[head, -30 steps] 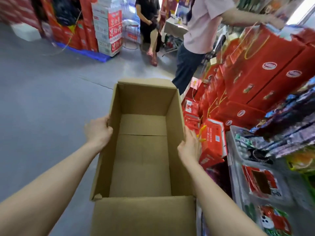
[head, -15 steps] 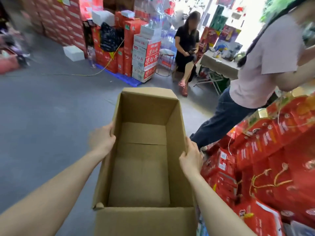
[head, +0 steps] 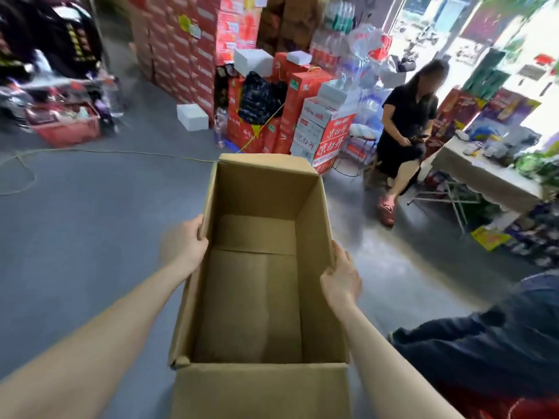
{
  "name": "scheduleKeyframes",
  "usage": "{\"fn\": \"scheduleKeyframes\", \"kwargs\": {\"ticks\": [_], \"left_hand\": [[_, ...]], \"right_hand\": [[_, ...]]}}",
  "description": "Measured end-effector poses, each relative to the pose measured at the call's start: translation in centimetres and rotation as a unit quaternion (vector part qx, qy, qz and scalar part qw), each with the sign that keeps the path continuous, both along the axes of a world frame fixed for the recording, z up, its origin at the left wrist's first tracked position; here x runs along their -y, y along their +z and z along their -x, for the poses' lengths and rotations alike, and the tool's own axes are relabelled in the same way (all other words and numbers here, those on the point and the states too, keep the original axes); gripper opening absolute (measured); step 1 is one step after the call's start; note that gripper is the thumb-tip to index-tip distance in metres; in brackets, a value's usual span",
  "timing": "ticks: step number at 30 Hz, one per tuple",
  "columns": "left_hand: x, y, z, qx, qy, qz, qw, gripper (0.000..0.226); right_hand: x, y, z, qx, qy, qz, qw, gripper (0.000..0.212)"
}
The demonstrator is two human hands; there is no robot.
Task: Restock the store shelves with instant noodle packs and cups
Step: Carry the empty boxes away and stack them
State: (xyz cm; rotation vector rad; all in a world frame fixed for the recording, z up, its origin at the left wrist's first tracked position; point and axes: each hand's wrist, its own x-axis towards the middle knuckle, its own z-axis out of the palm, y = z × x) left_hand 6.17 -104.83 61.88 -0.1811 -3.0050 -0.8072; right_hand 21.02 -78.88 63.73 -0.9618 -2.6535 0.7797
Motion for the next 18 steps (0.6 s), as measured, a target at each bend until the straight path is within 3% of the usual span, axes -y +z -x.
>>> {"fn": "scheduleKeyframes", "kwargs": {"ticks": [9, 18], "left_hand": [[-2.9, 2.4, 23.1, 0.004, -0.012, 0.074, 0.997, 0.058], [-13.1, -0.4, 45.7, -0.002, -0.023, 0.087, 0.996, 0.057]], "right_hand": [[-1.8, 0.7, 22.1, 0.004, -0.028, 0.032, 0.999, 0.066], [-11.5, -3.8, 43.6, 0.005, -0.045, 0.026, 0.999, 0.067]]}}
